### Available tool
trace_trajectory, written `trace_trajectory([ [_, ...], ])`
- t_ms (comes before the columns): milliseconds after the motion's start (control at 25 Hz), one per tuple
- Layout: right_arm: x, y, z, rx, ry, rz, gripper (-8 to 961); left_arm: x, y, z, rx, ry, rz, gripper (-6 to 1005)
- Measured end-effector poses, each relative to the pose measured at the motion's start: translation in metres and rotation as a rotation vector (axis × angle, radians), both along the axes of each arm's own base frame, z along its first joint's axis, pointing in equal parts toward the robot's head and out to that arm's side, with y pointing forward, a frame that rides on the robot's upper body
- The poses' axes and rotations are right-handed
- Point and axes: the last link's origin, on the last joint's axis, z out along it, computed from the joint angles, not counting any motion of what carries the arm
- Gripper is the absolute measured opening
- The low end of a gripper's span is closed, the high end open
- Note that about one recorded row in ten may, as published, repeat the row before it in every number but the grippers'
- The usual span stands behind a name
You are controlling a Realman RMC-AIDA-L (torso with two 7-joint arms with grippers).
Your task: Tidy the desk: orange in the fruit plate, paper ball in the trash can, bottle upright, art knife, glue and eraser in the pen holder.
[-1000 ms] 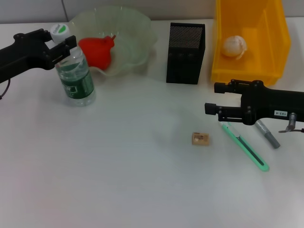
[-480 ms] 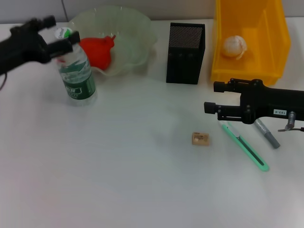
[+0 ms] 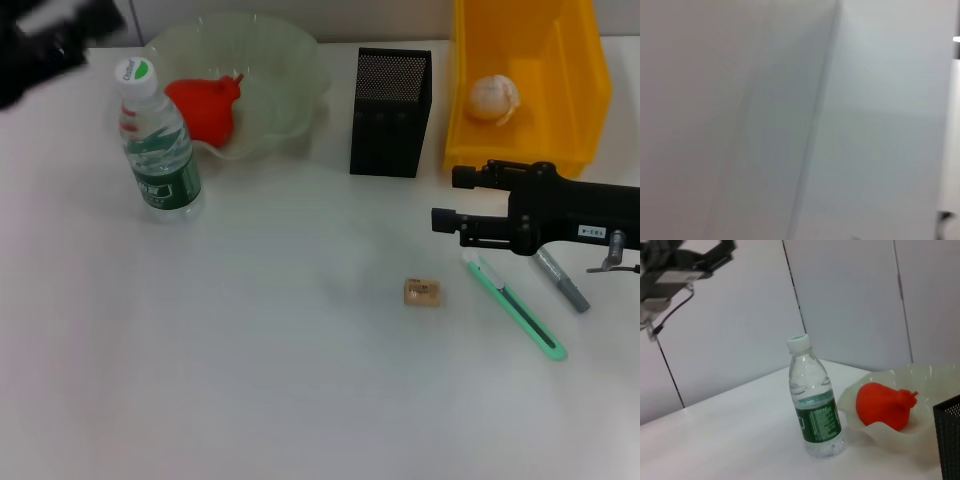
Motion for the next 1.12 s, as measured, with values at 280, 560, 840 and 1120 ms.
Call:
trace_trajectory([
  [280,-0.012,0.004,0.01,-0.029,0.044,-0.003,742,0.004,-0.013,-0.045,-0.175,0.126,-0.089,846],
  [560,-0.025,0.016,0.031,-0.094,0.052,-0.045,741,-0.013,-0.026,-0.091,-0.185,0.262,-0.081,846],
  [840,-0.044,0.025,0.052,-0.289,-0.081,-0.181,741,-0.039,-0.034,-0.137,-0.205,0.468,-0.042,846],
  [1120,-0.079,0.034,0.049,-0.434,-0.39,-0.419,741,-0.045,-0.041,-0.141,-0.189,0.469,-0.044,846],
])
